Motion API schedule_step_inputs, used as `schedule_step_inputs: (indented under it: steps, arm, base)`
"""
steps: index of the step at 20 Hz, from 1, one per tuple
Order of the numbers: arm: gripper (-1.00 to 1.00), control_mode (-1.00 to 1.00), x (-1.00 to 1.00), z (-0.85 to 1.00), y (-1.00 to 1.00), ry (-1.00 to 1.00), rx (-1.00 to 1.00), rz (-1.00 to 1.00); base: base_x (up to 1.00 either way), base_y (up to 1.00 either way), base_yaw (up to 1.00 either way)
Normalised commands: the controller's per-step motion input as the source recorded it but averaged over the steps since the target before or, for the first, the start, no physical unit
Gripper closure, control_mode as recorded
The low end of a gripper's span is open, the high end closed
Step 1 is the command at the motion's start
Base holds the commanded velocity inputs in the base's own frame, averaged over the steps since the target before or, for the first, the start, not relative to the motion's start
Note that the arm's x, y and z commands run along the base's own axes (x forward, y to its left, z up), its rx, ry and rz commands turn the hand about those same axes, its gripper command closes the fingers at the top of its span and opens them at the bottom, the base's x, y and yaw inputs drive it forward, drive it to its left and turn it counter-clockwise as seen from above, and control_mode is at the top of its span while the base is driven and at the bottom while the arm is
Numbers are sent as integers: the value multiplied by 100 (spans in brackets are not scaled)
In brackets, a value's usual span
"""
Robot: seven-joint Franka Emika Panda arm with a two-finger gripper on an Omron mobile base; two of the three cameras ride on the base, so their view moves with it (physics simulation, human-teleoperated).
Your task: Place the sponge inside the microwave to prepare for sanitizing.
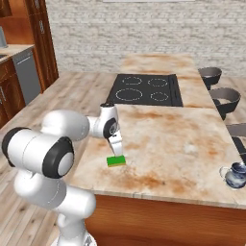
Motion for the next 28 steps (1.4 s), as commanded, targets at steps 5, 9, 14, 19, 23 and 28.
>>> schedule_step_inputs:
  steps: [5,9,14,19,23,28]
  arm:
    - [-100,-100,0,-53,-7,0,0,0]
    - [-100,-100,0,-49,-12,0,0,0]
    - [-100,-100,0,-40,-9,0,0,0]
    - [-100,-100,0,-24,-4,0,0,0]
    - [100,-100,0,-25,0,-1,2,0]
    - [100,-100,0,-6,0,-2,0,0]
  base:
    - [0,0,0]
    - [0,0,0]
    - [0,0,0]
    - [0,0,0]
    - [0,0,0]
    - [0,0,0]
